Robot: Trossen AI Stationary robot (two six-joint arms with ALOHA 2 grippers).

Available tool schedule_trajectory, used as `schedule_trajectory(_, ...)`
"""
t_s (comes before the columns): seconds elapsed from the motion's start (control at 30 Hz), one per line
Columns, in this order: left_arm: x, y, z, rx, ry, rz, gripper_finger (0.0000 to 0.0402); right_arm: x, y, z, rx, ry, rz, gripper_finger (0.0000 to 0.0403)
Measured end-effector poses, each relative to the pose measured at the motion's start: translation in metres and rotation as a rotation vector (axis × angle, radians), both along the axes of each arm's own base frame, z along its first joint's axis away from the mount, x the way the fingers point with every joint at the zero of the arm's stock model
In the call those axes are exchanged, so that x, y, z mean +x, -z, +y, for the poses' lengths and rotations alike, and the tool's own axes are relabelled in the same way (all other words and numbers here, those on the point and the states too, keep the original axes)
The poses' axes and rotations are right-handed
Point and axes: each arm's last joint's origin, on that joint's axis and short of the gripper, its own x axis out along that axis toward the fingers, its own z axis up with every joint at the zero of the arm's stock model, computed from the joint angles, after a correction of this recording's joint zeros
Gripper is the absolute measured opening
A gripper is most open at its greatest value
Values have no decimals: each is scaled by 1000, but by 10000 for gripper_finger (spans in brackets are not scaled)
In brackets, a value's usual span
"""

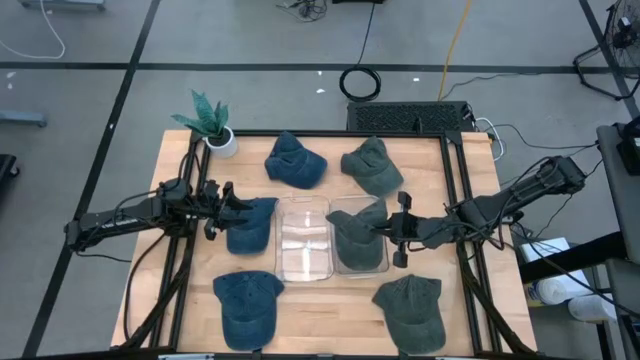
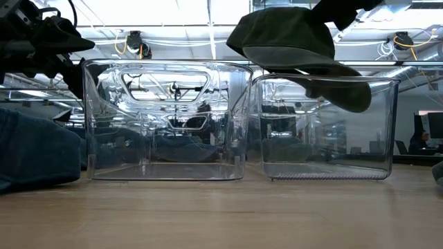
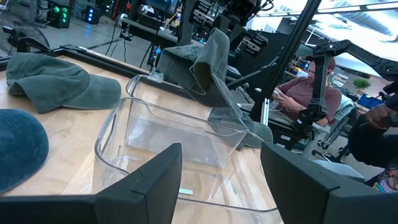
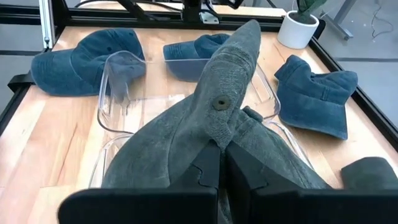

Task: Pick & Place hat
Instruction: Put the middle gray cap into the right transparent bin

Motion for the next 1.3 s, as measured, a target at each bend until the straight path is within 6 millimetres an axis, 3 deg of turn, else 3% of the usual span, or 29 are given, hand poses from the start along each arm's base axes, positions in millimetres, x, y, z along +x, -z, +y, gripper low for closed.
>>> schedule_trajectory(1.3,0,0,0,0,-1,0,228,4,17,2,-14,6,72,0)
